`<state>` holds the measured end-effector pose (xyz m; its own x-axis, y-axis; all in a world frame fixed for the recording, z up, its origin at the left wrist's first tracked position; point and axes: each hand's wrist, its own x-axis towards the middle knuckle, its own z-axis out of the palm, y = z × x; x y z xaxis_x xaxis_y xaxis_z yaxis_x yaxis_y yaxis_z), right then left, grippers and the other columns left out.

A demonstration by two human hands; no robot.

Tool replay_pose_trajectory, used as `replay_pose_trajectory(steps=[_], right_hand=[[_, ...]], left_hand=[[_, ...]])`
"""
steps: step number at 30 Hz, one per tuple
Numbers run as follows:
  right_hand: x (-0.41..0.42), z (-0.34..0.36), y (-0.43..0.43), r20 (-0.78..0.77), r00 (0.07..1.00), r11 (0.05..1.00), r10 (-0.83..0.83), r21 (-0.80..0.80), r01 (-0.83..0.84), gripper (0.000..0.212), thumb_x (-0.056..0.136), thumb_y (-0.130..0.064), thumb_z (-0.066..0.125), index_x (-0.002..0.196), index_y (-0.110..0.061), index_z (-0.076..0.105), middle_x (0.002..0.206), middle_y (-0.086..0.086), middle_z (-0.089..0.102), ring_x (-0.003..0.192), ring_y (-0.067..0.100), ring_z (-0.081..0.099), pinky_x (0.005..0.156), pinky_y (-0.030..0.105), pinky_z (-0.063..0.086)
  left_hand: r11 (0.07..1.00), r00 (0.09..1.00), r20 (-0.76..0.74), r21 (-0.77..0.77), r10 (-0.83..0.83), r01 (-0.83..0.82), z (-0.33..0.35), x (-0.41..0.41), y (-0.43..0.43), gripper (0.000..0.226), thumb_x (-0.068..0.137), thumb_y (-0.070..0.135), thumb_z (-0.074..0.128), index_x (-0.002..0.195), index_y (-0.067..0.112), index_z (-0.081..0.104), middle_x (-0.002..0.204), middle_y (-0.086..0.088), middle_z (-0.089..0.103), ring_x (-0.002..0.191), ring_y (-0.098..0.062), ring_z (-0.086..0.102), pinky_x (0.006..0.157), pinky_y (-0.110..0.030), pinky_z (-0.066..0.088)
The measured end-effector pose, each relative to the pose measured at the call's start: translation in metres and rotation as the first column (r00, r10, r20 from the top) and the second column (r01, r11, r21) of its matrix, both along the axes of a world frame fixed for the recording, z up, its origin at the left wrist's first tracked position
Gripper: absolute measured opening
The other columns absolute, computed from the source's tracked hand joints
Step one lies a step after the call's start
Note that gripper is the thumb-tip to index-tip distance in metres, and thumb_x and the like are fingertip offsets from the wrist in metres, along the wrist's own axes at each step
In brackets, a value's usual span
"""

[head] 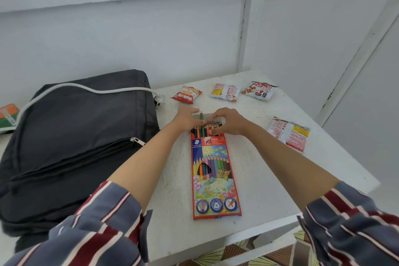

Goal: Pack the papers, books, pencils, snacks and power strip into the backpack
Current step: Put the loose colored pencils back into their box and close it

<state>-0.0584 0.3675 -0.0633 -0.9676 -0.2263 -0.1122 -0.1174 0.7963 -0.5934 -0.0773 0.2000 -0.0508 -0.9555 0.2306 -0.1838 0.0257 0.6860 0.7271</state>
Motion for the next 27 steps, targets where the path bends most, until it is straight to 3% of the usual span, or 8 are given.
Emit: replay_pose_trajectory(steps=[9,12,14,17,21,23,25,27], right_hand=[[0.000,0.004,-0.002,0.027,0.999,1.000,-0.022,0.015,0.021,0.048,0.070,-0.035,0.079,0.113,-0.023,0.061,0.131,0.006,0.046,0.121,0.024,0.042,0.100,0.045,0.041],[-0.001,0.007,-0.002,0.049,0.999,1.000,-0.021,0.019,0.020,0.046,0.071,-0.032,0.079,0.112,-0.023,0.060,0.133,0.006,0.043,0.124,0.024,0.040,0.102,0.044,0.040],[-0.002,0.010,-0.003,0.080,0.997,1.000,-0.022,-0.003,0.022,0.042,0.073,-0.030,0.077,0.110,-0.022,0.060,0.134,0.006,0.043,0.123,0.025,0.041,0.100,0.042,0.040],[-0.005,0.014,-0.007,0.078,0.996,0.998,-0.042,-0.043,0.046,0.036,0.078,-0.036,0.071,0.110,-0.022,0.062,0.131,0.007,0.048,0.121,0.026,0.045,0.101,0.043,0.039],[-0.006,0.015,-0.019,0.017,0.998,0.996,-0.067,0.064,0.066,0.045,0.081,-0.049,0.064,0.120,-0.029,0.059,0.134,0.003,0.049,0.124,0.024,0.043,0.103,0.043,0.032],[-0.006,0.013,-0.025,0.016,0.998,0.992,-0.058,0.114,0.056,0.049,0.078,-0.053,0.066,0.121,-0.031,0.059,0.135,0.003,0.048,0.124,0.024,0.042,0.101,0.042,0.030],[-0.006,0.013,-0.030,0.013,0.998,0.988,-0.062,0.143,0.059,0.049,0.075,-0.051,0.069,0.118,-0.030,0.060,0.132,0.003,0.048,0.122,0.024,0.043,0.099,0.041,0.031],[-0.008,0.015,-0.032,0.032,0.998,0.988,-0.062,0.143,0.056,0.048,0.075,-0.045,0.072,0.117,-0.025,0.060,0.129,0.004,0.049,0.120,0.024,0.044,0.100,0.040,0.034]], left_hand=[[0.998,0.990,0.124,0.001,-0.062,0.062,0.004,0.002,-0.013,0.049,0.079,0.013,0.072,0.125,0.013,0.054,0.142,-0.011,0.034,0.125,-0.020,0.040,0.087,-0.024,0.039],[0.996,0.985,0.150,0.022,-0.091,0.088,0.006,0.003,-0.017,0.043,0.083,0.017,0.069,0.124,0.014,0.056,0.133,-0.008,0.045,0.113,-0.015,0.045,0.081,-0.024,0.043],[0.996,0.985,0.146,0.027,-0.093,0.090,0.007,0.004,-0.019,0.038,0.089,0.019,0.062,0.126,0.018,0.056,0.116,-0.007,0.055,0.097,-0.014,0.050,0.068,-0.021,0.043],[1.000,0.995,0.094,0.019,-0.026,0.025,0.006,0.003,-0.021,0.043,0.089,0.013,0.060,0.131,0.018,0.050,0.097,-0.003,0.049,0.070,-0.012,0.047,0.059,-0.021,0.042],[0.998,0.998,0.041,0.036,0.041,-0.043,0.003,0.004,-0.023,0.055,0.082,0.008,0.068,0.132,0.011,0.045,0.085,-0.001,0.054,0.073,-0.013,0.052,0.062,-0.023,0.043],[0.999,0.999,0.016,0.021,0.049,-0.049,0.002,0.003,-0.023,0.057,0.081,0.009,0.070,0.132,0.008,0.046,0.095,-0.006,0.059,0.084,-0.016,0.054,0.070,-0.023,0.043],[0.999,0.999,0.000,0.018,0.048,-0.048,0.001,0.004,-0.023,0.052,0.080,0.009,0.070,0.128,0.005,0.051,0.100,-0.008,0.059,0.091,-0.016,0.054,0.077,-0.025,0.042],[0.999,0.999,-0.032,0.014,0.042,-0.042,0.001,0.005,-0.022,0.037,0.081,0.009,0.070,0.116,0.004,0.062,0.097,-0.005,0.059,0.091,-0.015,0.054,0.072,-0.021,0.043]])
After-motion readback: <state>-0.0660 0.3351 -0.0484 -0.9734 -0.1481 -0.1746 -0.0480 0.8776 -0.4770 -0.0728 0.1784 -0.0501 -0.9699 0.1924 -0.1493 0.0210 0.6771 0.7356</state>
